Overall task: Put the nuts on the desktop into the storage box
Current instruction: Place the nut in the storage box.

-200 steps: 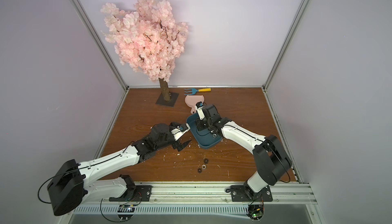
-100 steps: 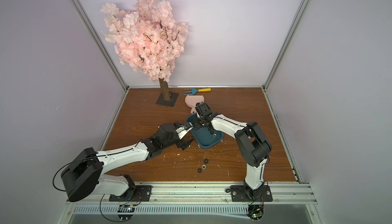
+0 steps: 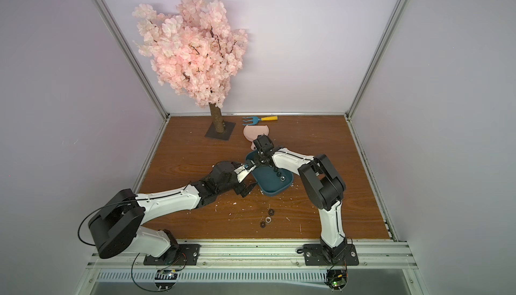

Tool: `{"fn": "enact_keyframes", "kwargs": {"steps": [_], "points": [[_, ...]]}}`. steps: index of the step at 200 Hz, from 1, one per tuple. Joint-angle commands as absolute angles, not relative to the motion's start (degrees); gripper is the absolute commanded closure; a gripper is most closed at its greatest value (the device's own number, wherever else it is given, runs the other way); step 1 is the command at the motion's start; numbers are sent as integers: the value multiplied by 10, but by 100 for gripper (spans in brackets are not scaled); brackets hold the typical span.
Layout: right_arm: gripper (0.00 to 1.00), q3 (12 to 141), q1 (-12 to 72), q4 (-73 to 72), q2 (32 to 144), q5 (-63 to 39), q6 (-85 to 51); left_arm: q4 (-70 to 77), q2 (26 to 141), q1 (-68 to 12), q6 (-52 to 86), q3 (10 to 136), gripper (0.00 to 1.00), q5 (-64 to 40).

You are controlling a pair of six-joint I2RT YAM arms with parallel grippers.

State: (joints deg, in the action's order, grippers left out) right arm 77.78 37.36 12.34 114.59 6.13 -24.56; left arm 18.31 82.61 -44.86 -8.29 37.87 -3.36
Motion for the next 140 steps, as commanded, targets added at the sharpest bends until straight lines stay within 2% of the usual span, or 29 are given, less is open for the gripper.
{"fn": "enact_keyframes", "kwargs": {"steps": [1, 66, 140], "points": [[76, 803, 371, 125, 1148, 85, -255, 192, 826, -446, -76, 388, 0, -36], [59, 805, 372, 134, 1145, 88, -248, 189, 825, -445, -64, 392, 0, -37], [58, 770, 371, 128, 1059, 109, -235, 170, 824, -445, -38, 415, 0, -42]]}}
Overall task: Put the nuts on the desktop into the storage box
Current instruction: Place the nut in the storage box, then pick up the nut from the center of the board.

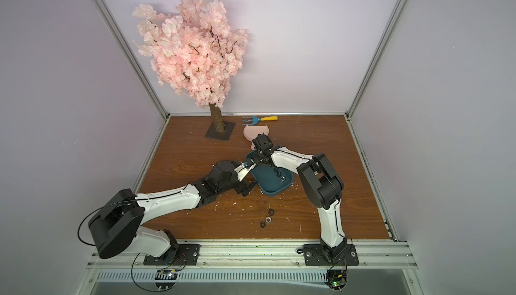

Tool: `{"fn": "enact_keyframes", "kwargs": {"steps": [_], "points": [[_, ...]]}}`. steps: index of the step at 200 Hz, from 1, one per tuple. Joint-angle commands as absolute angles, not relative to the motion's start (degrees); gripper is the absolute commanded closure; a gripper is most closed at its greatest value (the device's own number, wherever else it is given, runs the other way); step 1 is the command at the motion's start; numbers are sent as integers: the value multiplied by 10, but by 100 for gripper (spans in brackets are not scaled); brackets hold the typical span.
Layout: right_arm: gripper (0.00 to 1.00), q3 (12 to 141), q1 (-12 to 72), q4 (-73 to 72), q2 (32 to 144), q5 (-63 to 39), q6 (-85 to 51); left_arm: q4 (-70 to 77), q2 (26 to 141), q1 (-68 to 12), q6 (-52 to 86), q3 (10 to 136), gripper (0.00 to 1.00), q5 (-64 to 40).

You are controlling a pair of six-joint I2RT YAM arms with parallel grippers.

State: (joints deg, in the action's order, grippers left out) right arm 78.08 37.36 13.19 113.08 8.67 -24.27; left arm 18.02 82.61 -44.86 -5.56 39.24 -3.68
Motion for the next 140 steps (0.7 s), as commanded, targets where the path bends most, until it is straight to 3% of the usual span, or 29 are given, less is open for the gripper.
{"fn": "enact_keyframes", "kwargs": {"steps": [1, 56, 140], "points": [[58, 769, 371, 128, 1058, 109, -234, 169, 824, -445, -38, 416, 0, -42], [48, 687, 370, 156, 951, 136, -189, 97, 843, -445, 8, 465, 0, -31], [46, 519, 370, 214, 694, 140, -150, -5, 863, -445, 106, 534, 0, -78]]}}
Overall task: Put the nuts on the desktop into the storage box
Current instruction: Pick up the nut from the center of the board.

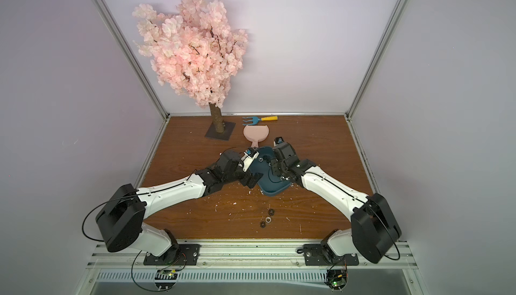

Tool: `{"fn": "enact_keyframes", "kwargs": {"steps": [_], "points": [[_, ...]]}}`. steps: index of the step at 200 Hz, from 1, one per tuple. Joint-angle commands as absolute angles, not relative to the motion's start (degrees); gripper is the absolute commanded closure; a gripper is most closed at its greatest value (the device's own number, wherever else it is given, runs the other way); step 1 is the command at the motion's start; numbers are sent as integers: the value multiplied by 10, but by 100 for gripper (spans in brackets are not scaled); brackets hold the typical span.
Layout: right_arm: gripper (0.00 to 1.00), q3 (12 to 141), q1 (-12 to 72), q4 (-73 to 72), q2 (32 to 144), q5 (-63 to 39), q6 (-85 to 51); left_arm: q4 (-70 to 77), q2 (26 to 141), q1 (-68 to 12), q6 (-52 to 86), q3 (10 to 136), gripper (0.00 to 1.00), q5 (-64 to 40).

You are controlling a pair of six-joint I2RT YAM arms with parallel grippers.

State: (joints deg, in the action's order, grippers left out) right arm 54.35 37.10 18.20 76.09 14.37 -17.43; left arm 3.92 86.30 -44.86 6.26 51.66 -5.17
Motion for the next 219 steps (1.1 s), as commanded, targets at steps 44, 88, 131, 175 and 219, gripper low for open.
{"fn": "enact_keyframes", "kwargs": {"steps": [44, 88, 131, 175, 219], "points": [[47, 473, 382, 253, 602, 45, -123, -54, 837, -445, 172, 534, 0, -96], [46, 476, 465, 301, 603, 27, -156, -90, 778, -445, 255, 506, 0, -121], [47, 472, 506, 348, 628, -1, -242, -133, 730, -446, 310, 470, 0, -135], [48, 407, 546, 306, 637, 5, -348, -130, 693, -445, 341, 424, 0, -127], [49, 361, 577, 232, 667, 11, -450, -132, 670, -445, 345, 404, 0, -126]]}}
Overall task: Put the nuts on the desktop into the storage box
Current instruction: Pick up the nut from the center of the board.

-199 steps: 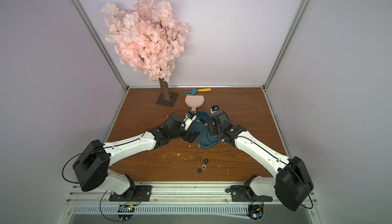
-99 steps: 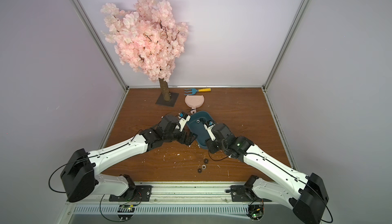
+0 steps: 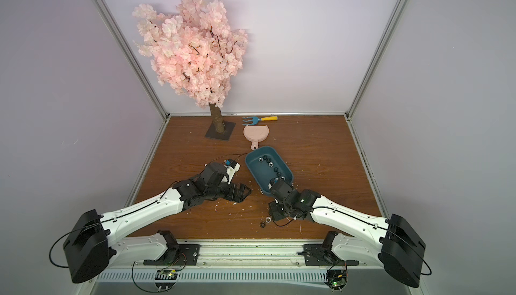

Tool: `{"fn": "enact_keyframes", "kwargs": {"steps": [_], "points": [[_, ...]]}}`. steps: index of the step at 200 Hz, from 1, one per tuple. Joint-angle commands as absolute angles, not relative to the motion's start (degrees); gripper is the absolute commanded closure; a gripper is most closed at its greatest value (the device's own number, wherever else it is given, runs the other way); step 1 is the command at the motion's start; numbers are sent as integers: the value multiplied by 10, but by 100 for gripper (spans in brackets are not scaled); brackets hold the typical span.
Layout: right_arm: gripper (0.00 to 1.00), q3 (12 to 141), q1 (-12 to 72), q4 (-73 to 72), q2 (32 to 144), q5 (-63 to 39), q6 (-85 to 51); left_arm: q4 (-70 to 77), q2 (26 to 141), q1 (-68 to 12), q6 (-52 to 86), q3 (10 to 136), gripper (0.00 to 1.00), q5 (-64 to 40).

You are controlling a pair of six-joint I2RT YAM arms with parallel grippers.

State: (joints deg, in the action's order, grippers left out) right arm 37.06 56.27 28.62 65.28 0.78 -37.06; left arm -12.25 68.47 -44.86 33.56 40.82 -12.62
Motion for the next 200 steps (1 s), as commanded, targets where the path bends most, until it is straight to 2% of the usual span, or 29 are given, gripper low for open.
{"fn": "enact_keyframes", "kwargs": {"steps": [1, 115, 157, 200], "points": [[49, 361, 578, 231, 668, 11, -451, -133, 669, -445, 345, 404, 0, -126], [51, 357, 620, 194, 763, 80, -489, -154, 643, -445, 343, 389, 0, -90], [57, 399, 650, 261, 796, 169, -511, -153, 620, -445, 343, 377, 0, -83], [66, 400, 665, 262, 811, 178, -528, -156, 613, -444, 340, 374, 0, -81]]}}
